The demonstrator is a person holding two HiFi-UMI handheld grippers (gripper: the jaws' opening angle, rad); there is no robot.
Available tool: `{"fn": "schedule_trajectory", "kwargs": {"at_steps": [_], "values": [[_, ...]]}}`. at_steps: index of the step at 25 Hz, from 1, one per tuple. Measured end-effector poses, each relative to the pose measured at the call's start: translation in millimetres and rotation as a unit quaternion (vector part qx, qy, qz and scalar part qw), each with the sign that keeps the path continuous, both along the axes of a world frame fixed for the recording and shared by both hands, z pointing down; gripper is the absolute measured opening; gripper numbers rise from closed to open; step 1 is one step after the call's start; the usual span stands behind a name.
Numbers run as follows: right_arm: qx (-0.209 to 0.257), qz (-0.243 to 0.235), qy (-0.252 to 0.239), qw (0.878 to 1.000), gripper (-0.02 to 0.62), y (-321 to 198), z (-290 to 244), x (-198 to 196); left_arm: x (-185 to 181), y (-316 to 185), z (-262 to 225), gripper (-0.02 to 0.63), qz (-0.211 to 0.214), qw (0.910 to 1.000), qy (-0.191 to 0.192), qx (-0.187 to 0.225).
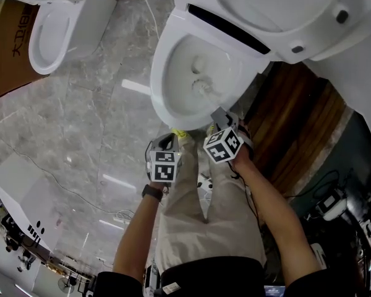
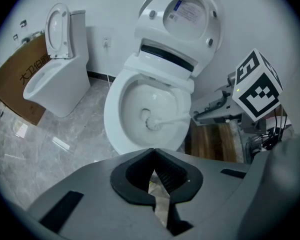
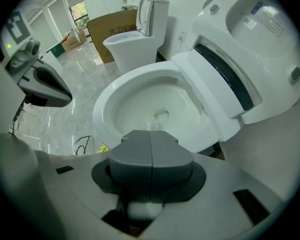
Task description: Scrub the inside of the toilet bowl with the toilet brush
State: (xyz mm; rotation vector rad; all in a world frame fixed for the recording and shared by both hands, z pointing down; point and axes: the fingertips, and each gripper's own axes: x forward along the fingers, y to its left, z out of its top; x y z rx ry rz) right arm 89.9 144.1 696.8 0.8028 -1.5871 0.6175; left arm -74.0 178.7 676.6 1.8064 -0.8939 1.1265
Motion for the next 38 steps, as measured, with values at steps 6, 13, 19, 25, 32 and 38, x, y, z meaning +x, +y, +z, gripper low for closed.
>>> {"fn": "schedule_trajectory", "kwargs": {"at_steps": [6, 13, 19, 25, 32, 38], "values": [[-0.041, 0.081, -0.078, 0.993, 0.156, -8, 2, -38, -9, 3, 0, 0.018, 0.002, 1.0, 0.002, -0.003], [-0.035, 0.074, -0.07, 0.994, 0.155, -31, 13, -53, -31, 3, 4, 0.018, -0.008, 0.9999, 0.004, -0.005], [-0.019, 0.057, -0.04, 0.997, 0.155, -44, 30, -47, -51, 5, 8, 0.02, -0.015, 0.9998, 0.012, -0.008], [0.001, 0.019, 0.024, 1.0, 0.155, -73, 62, -31, -73, 5, 14, 0.018, -0.028, 0.9995, 0.012, -0.012], [0.004, -0.211, 0.132, 0.969, 0.156, -98, 99, -28, -103, 1, 16, 0.018, -0.043, 0.9989, 0.009, -0.015], [0.0, -0.425, 0.22, 0.878, 0.153, -114, 117, -39, -117, 6, 23, 0.018, -0.061, 0.9978, 0.004, -0.025]]}}
